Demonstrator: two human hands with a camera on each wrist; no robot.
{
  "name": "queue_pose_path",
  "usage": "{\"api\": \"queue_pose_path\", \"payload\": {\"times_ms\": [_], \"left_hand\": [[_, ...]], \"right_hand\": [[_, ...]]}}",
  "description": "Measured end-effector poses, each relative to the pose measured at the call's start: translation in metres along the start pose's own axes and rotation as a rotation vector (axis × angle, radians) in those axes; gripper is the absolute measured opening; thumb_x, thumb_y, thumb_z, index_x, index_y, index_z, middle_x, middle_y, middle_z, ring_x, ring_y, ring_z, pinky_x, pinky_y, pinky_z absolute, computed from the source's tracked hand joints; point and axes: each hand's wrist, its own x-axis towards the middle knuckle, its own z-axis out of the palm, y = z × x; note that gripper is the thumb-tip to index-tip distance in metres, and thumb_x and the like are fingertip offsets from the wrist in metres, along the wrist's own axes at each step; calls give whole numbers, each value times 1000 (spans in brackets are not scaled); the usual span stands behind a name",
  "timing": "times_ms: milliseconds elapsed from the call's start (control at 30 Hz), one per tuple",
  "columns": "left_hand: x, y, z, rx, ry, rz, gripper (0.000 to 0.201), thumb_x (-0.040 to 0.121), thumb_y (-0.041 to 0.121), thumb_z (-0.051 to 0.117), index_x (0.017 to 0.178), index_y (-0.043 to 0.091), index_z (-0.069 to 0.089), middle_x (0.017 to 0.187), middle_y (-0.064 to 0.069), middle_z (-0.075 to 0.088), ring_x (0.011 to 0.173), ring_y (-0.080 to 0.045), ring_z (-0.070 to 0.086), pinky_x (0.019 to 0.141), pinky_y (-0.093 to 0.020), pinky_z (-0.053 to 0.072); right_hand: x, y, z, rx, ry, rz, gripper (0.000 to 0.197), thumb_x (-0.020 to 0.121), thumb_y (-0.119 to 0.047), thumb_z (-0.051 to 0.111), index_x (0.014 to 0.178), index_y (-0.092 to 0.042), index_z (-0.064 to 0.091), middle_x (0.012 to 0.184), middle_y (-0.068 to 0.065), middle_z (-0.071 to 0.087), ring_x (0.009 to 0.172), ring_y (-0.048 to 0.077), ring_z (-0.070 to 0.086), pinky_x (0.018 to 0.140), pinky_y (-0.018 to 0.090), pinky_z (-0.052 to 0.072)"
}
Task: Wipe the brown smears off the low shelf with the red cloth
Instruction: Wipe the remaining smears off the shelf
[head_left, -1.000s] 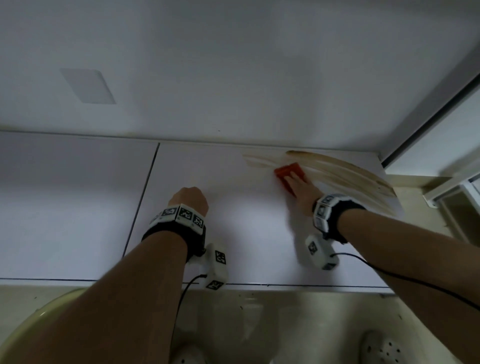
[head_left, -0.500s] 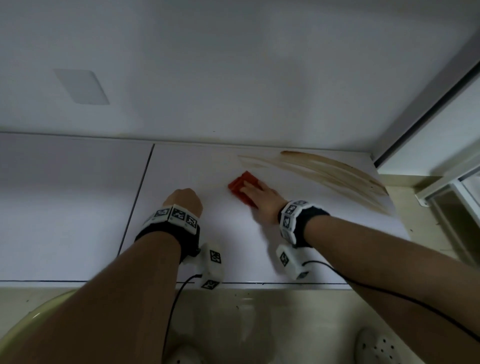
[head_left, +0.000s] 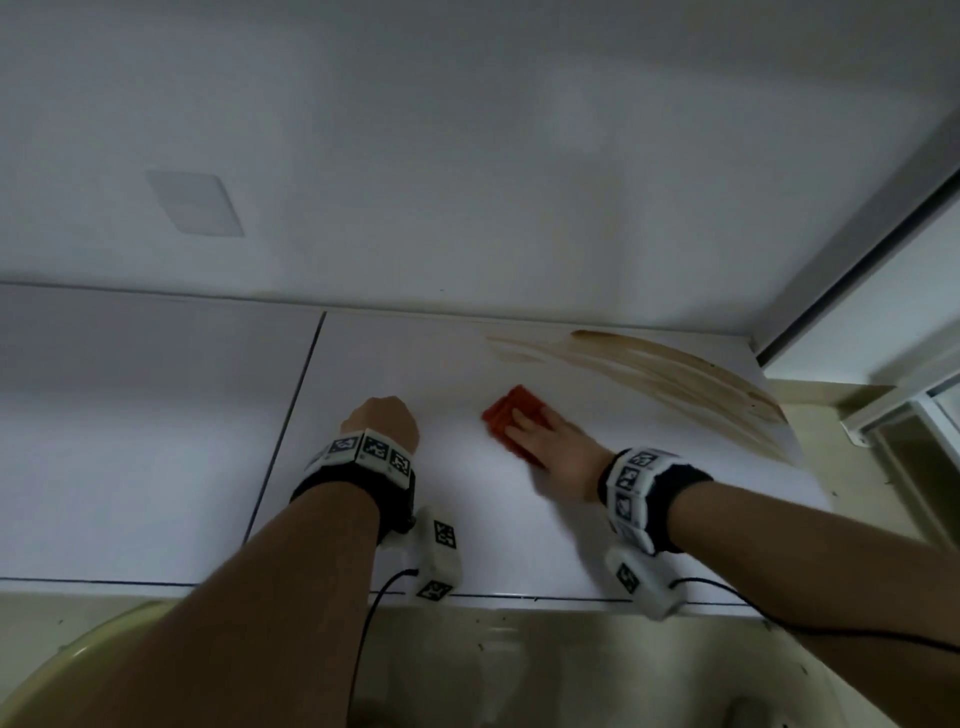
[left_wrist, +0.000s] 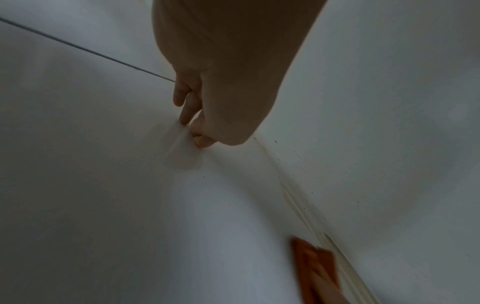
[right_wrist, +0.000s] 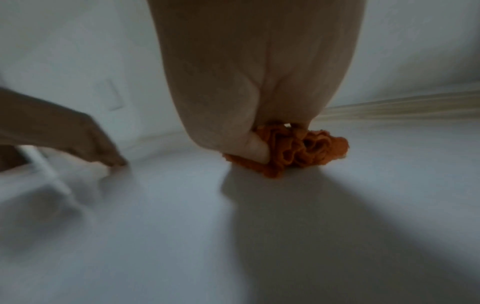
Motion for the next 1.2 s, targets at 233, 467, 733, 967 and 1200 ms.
{"api": "queue_pose_path", "payload": {"times_ms": [233, 467, 733, 967, 1200], "left_hand": [[3, 13, 4, 11, -24, 73, 37, 94, 12, 42, 129, 4, 52, 139, -16, 47, 121, -30, 53, 98, -33, 43], [-1, 58, 26, -2, 3, 464, 56, 100, 18, 38, 152, 12, 18, 156, -12, 21, 142, -26, 29, 117, -34, 24], [-24, 96, 54, 127, -29, 331, 71, 95, 55, 34, 141, 1, 32, 145, -29, 30, 132, -43, 35, 111, -47, 31], [-17, 95, 53, 225, 5, 414, 48, 97, 20, 43, 138, -2, 35, 145, -21, 32, 136, -38, 29, 114, -45, 24], [25, 74, 38, 128, 83, 282, 45, 89, 18, 42, 127, -6, 43, 133, -28, 43, 124, -42, 43, 105, -46, 34]], "right_hand": [[11, -27, -17, 33, 5, 35, 64, 98, -33, 40, 152, -28, 5, 160, -3, -4, 147, 29, 1, 116, 51, 14], [-53, 22, -15, 86, 31, 206, 61, 101, -35, 33, 152, -27, 2, 160, -4, -10, 148, 25, -4, 118, 47, 7], [-94, 39, -14, -33, -11, 140, 63, 99, -19, 39, 152, -22, 6, 160, -2, -10, 148, 24, -4, 118, 47, 9], [-81, 55, -23, 36, 4, 128, 67, 97, -14, 44, 152, -21, 7, 160, -1, -9, 148, 25, -4, 118, 47, 9], [-64, 74, -30, 87, -63, 173, 68, 97, -15, 47, 152, -19, 8, 160, 2, -8, 148, 25, -5, 118, 46, 9]]}}
